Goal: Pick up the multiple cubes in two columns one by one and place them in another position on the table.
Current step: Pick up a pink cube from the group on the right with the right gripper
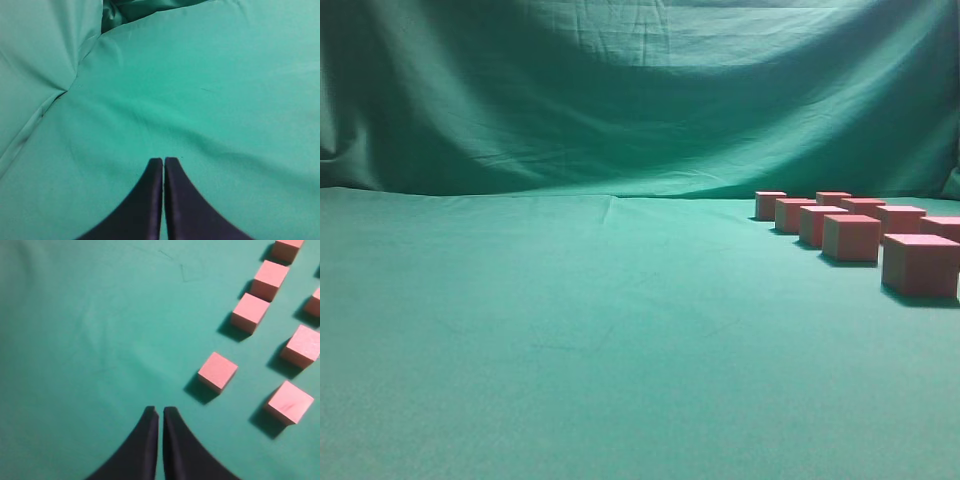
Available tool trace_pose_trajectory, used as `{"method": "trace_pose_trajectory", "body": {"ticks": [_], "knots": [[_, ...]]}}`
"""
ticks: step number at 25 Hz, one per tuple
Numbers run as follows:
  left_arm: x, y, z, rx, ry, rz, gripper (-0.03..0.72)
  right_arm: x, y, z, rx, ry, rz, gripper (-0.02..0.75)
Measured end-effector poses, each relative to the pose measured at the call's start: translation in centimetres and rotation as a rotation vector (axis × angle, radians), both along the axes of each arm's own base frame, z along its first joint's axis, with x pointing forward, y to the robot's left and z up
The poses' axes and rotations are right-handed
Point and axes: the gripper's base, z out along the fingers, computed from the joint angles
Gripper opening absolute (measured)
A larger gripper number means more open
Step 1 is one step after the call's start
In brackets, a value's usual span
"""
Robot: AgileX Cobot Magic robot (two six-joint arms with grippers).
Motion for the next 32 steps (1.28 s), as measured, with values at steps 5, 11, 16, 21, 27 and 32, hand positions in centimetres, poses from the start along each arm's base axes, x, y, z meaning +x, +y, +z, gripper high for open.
{"method": "trace_pose_trajectory", "body": {"ticks": [5,11,16,21,27,32], "knots": [[0.0,0.0,0.0,0.0,0.0,0.0,0.0,2.4,-0.4,0.4,-0.083,0.115,-0.118,0.0],[0.0,0.0,0.0,0.0,0.0,0.0,0.0,3.6,1.6,-0.2,-0.288,0.204,-0.179,0.0],[0.0,0.0,0.0,0.0,0.0,0.0,0.0,4.8,3.7,-2.3,-0.344,0.292,-0.244,0.0],[0.0,0.0,0.0,0.0,0.0,0.0,0.0,6.5,5.4,-4.3,-0.337,0.276,-0.23,0.0],[0.0,0.0,0.0,0.0,0.0,0.0,0.0,7.5,5.8,-5.3,-0.307,0.278,-0.276,0.269],[0.0,0.0,0.0,0.0,0.0,0.0,0.0,8.0,6.1,-6.2,-0.273,0.343,-0.379,0.519]]}}
